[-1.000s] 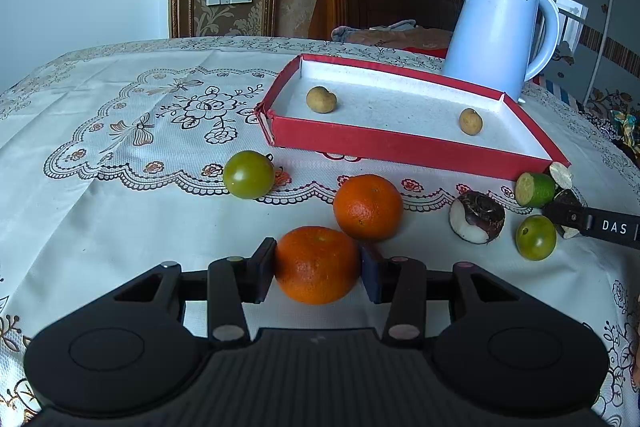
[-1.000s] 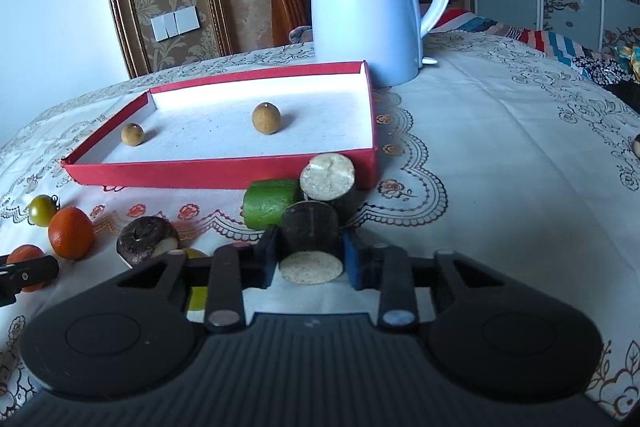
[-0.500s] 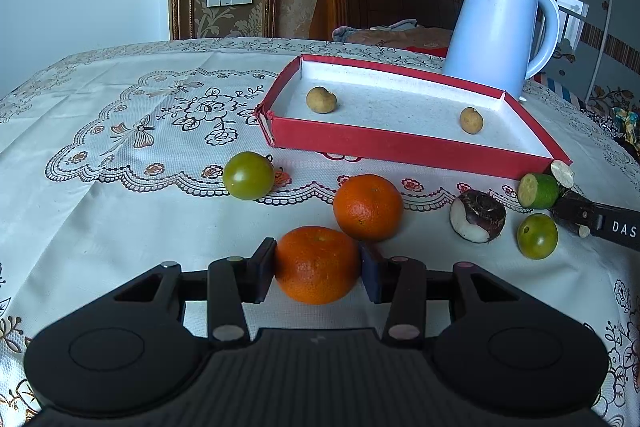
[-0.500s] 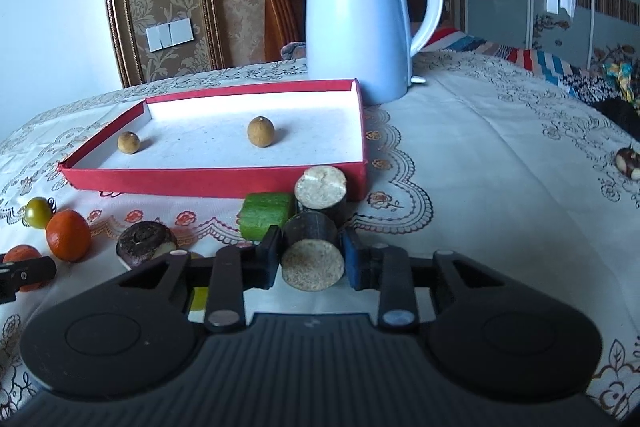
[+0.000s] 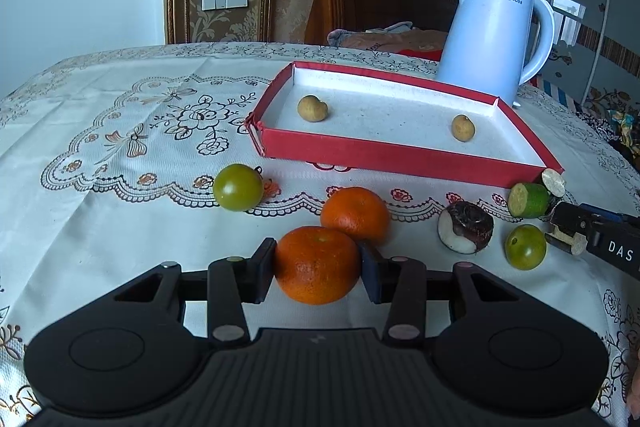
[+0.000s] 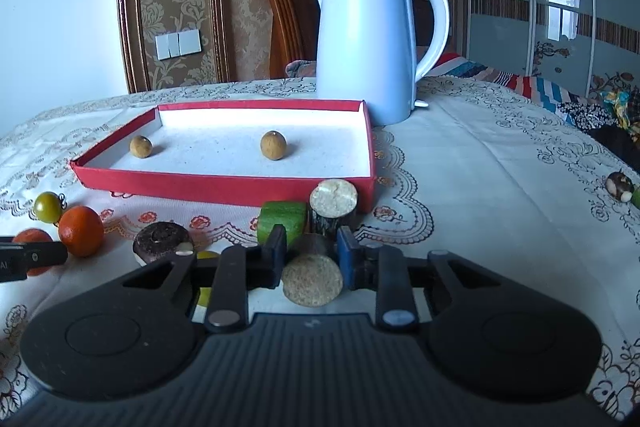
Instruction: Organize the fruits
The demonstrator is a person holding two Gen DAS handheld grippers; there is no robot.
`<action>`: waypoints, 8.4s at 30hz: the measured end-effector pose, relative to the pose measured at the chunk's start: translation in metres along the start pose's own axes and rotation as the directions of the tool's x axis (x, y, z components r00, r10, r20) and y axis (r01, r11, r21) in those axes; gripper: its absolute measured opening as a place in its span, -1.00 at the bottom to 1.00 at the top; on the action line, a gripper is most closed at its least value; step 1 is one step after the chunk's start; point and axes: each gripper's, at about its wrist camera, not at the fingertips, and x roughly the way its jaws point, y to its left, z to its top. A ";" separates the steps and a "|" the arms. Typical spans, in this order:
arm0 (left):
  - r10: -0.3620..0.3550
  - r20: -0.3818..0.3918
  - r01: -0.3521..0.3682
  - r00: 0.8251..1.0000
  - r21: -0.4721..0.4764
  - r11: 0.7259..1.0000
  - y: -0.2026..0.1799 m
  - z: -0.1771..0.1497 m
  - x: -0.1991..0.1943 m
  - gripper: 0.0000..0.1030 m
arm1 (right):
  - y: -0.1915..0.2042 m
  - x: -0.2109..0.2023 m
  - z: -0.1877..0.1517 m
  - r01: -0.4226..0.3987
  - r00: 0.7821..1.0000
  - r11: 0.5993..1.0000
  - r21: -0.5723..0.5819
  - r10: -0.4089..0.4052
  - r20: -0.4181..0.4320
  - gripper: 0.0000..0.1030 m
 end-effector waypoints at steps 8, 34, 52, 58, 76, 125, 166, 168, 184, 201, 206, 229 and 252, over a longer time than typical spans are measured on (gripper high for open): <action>-0.007 0.002 0.007 1.000 0.001 1.000 -0.001 0.000 -0.002 -0.16 | -0.005 0.009 0.001 -0.019 0.997 0.999 0.031 0.021 -0.069 -0.33; -0.025 0.022 0.023 0.999 0.050 0.998 -0.020 0.011 -0.005 -0.16 | -0.007 0.002 0.001 -0.041 0.999 0.998 0.037 0.042 -0.028 -0.42; -0.036 0.028 0.034 0.999 0.076 0.997 -0.028 0.015 -0.004 -0.16 | -0.022 -0.015 -0.008 -0.012 1.000 1.000 0.024 0.012 -0.009 0.40; -0.037 0.027 0.035 0.999 0.089 0.995 -0.033 0.015 -0.002 -0.16 | -0.017 -0.006 -0.006 0.000 0.999 1.000 -0.013 -0.001 -0.042 0.44; -0.037 0.034 0.033 0.999 0.103 0.994 -0.039 0.019 0.000 -0.16 | -0.014 -0.010 0.002 -0.056 0.998 0.998 -0.015 0.056 -0.010 -0.42; 0.108 -0.047 -0.105 0.993 0.076 0.992 -0.047 0.096 0.127 -0.16 | 0.018 0.139 0.074 0.016 0.990 1.000 -0.004 -0.017 -0.141 -0.42; 0.114 -0.084 -0.111 0.990 0.030 0.993 -0.045 0.106 0.139 0.26 | 0.014 0.159 0.082 0.073 0.988 0.997 0.031 -0.068 -0.141 0.04; 0.104 -0.089 -0.101 0.991 0.029 0.994 -0.045 0.106 0.139 0.30 | 0.014 0.157 0.082 0.077 0.989 0.996 0.033 -0.072 -0.132 0.26; 0.079 -0.081 -0.079 0.994 0.014 0.997 -0.043 0.105 0.134 0.40 | 0.014 0.146 0.081 0.080 0.992 0.996 0.045 -0.075 -0.101 0.90; 0.104 -0.009 -0.103 0.995 0.065 0.993 -0.047 0.100 0.122 0.40 | 0.003 0.139 0.078 0.041 0.996 0.991 0.124 -0.031 -0.080 1.00; 0.098 -0.006 -0.097 0.995 0.064 0.993 -0.047 0.100 0.120 0.40 | 0.005 0.137 0.077 0.034 0.997 0.992 0.123 -0.026 -0.066 1.00; 0.096 0.058 -0.101 0.994 0.097 0.990 -0.045 0.087 0.091 0.41 | -0.001 0.101 0.066 0.000 0.999 0.992 0.129 -0.004 0.034 1.00; 0.057 0.084 -0.060 0.995 0.029 0.998 -0.008 0.033 0.024 0.41 | -0.016 0.040 0.033 -0.031 0.997 0.984 0.174 0.017 0.076 1.00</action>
